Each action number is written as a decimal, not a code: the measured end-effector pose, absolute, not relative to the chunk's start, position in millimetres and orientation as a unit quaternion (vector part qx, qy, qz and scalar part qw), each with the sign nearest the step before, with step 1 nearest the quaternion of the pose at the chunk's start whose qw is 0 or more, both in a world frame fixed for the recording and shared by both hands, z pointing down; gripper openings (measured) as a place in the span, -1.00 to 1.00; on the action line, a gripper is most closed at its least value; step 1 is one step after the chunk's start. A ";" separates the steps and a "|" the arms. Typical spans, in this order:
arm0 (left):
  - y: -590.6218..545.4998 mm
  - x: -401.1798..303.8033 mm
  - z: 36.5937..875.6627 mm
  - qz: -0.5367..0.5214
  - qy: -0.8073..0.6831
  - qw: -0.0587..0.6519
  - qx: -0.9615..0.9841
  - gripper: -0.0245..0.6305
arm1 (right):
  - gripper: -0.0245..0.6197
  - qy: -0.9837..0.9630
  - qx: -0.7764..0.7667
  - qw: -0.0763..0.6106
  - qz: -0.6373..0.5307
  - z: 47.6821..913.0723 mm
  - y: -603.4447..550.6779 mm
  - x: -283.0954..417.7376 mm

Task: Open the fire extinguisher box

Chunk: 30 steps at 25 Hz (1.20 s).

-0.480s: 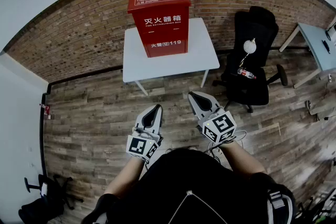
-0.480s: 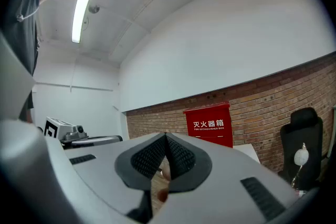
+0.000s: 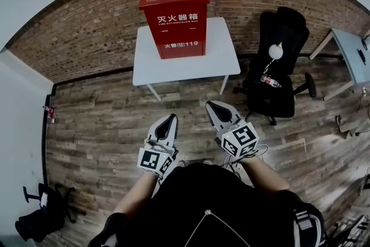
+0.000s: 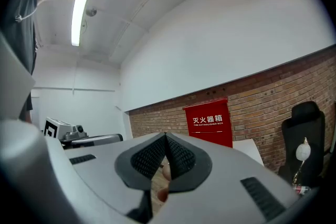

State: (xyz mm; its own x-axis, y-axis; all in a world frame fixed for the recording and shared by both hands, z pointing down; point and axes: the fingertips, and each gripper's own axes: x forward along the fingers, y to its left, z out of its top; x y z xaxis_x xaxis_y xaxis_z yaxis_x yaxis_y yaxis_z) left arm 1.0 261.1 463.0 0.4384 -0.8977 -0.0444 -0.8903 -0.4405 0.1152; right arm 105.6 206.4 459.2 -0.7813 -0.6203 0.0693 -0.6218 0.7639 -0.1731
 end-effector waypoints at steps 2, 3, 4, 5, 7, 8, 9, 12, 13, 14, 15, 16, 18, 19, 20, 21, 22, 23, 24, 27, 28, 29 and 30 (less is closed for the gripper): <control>261.0 7.4 465.1 -0.046 -0.530 0.039 0.846 -0.75 | -0.86 -0.940 0.325 0.000 0.102 460.9 205.6 112.0; 260.8 10.4 465.4 -0.046 -0.531 0.038 0.845 -0.75 | -0.86 -0.941 0.321 -0.002 0.106 461.7 205.0 114.7; 260.8 13.4 464.8 -0.048 -0.532 0.036 0.845 -0.75 | -0.86 -0.942 0.318 -0.003 0.109 462.8 204.3 117.2; 260.9 16.6 463.8 -0.049 -0.533 0.032 0.844 -0.75 | -0.86 -0.942 0.315 -0.004 0.112 464.3 203.5 119.9; 261.6 23.0 463.6 -0.048 -0.536 0.028 0.842 -0.75 | -0.86 -0.943 0.312 -0.002 0.117 468.1 201.9 125.8; 261.8 25.2 464.0 -0.047 -0.538 0.027 0.841 -0.75 | -0.86 -0.943 0.311 -0.001 0.120 470.3 201.1 128.2; 261.6 25.9 464.4 -0.047 -0.541 0.026 0.840 -0.75 | -0.86 -0.943 0.310 0.000 0.122 472.6 200.0 129.5; 258.0 21.2 467.0 -0.046 -0.548 0.026 0.835 -0.75 | -0.86 -0.942 0.308 0.004 0.130 480.2 194.2 127.5; 257.1 19.1 468.1 -0.043 -0.549 0.026 0.834 -0.75 | -0.86 -0.942 0.307 0.005 0.133 482.4 193.0 125.9; 256.0 17.1 469.2 -0.039 -0.550 0.028 0.834 -0.75 | -0.86 -0.942 0.306 0.005 0.135 484.0 192.0 124.1; 253.9 15.0 470.4 -0.033 -0.551 0.033 0.833 -0.75 | -0.86 -0.943 0.305 0.006 0.135 484.9 190.1 122.2; 250.1 12.6 471.3 -0.030 -0.553 0.038 0.832 -0.75 | -0.86 -0.943 0.305 0.007 0.134 485.3 186.6 120.5; 238.1 7.2 470.1 -0.040 -0.553 0.032 0.832 -0.75 | -0.86 -0.942 0.310 0.009 0.132 485.4 175.5 118.1; 231.7 5.0 468.9 -0.048 -0.551 0.026 0.832 -0.75 | -0.86 -0.940 0.313 0.009 0.132 485.3 169.6 117.0; 225.8 3.2 467.9 -0.052 -0.549 0.023 0.834 -0.75 | -0.86 -0.939 0.316 0.009 0.134 485.0 164.4 115.7; 220.3 1.6 467.2 -0.052 -0.547 0.022 0.835 -0.75 | -0.86 -0.938 0.318 0.009 0.135 484.4 159.9 113.9; 214.5 -0.1 466.3 -0.052 -0.545 0.023 0.837 -0.75 | -0.86 -0.938 0.319 0.010 0.134 483.7 155.3 111.8; 208.2 -2.1 464.8 -0.052 -0.544 0.024 0.837 -0.75 | -0.86 -0.938 0.321 0.012 0.133 483.3 150.0 109.7; 201.5 -4.4 462.8 -0.054 -0.543 0.026 0.837 -0.75 | -0.86 -0.937 0.323 0.014 0.133 483.2 143.5 107.9; 183.7 -15.6 460.0 -0.059 -0.538 0.026 0.840 -0.75 | -0.86 -0.931 0.334 0.012 0.143 484.1 121.7 100.3; 178.5 -20.6 460.4 -0.059 -0.536 0.026 0.842 -0.75 | -0.86 -0.930 0.336 0.010 0.148 484.1 115.3 96.0; 172.8 -26.1 460.7 -0.060 -0.534 0.026 0.843 -0.75 | -0.86 -0.929 0.338 0.007 0.151 483.6 109.1 90.9; 166.3 -32.3 460.7 -0.061 -0.533 0.026 0.843 -0.75 | -0.86 -0.929 0.338 0.005 0.152 482.4 102.7 85.0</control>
